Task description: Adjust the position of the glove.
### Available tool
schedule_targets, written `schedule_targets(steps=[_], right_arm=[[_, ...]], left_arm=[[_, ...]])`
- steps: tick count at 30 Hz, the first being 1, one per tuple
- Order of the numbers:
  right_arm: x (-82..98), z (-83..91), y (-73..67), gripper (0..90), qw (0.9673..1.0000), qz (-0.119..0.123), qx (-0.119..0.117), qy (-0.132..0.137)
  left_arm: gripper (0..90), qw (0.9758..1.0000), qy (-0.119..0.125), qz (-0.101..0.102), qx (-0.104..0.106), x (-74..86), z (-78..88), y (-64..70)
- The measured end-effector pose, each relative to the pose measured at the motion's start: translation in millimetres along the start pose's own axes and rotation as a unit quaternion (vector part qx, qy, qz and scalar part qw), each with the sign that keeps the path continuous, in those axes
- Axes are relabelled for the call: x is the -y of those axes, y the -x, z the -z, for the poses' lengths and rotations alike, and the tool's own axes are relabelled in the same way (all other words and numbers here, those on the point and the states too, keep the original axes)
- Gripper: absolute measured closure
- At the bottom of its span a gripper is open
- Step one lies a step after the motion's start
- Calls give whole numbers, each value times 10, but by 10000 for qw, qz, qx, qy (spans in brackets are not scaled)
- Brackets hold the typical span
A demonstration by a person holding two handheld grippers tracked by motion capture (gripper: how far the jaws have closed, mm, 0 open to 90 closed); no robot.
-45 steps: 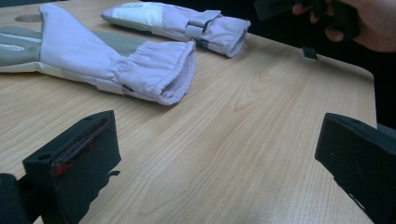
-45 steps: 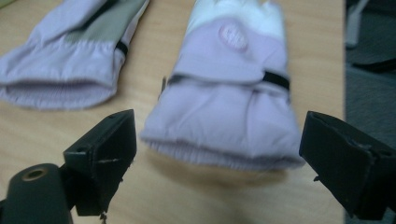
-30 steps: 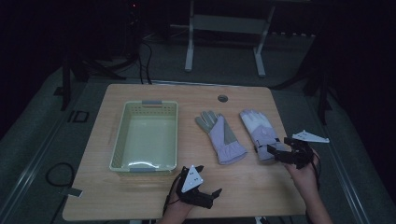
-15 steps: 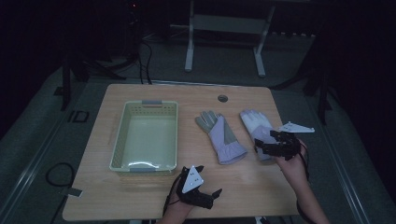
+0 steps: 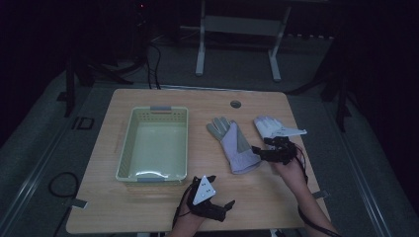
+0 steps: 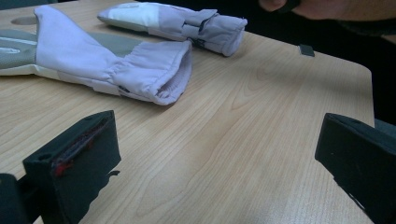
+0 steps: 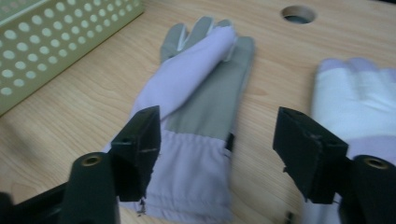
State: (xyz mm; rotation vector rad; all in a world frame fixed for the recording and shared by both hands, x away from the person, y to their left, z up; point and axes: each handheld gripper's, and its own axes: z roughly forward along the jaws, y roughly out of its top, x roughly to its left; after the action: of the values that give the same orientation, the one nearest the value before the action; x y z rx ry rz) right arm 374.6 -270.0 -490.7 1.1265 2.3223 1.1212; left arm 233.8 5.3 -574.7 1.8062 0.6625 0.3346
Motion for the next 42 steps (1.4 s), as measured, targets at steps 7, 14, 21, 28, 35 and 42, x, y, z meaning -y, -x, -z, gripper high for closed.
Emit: schedule_targets(steps=[7,14,21,28,35,42], right_arm=[[-41,-263,-66,418,9998,102,-162,-90],[-18,-482,-99,435,9995,235,-136,-159],[-35,-647,-61,467,9991,300,-107,-271],[-29,-855,-24,520,9967,532,48,-617],[8,-917,-28,672,9950,641,-103,-758],[-15,-898,-88,857,9960,448,4,-779]], left_arm=[[1,10000,7,1,24,0,-1,-2],[1,10000,-1,24,37,0,-1,-9],[1,10000,-7,22,42,-1,-3,-8],[1,10000,-8,16,46,-1,-3,-6],[1,10000,-14,0,38,-1,-3,-1],[1,10000,-25,6,29,-3,-6,-3]])
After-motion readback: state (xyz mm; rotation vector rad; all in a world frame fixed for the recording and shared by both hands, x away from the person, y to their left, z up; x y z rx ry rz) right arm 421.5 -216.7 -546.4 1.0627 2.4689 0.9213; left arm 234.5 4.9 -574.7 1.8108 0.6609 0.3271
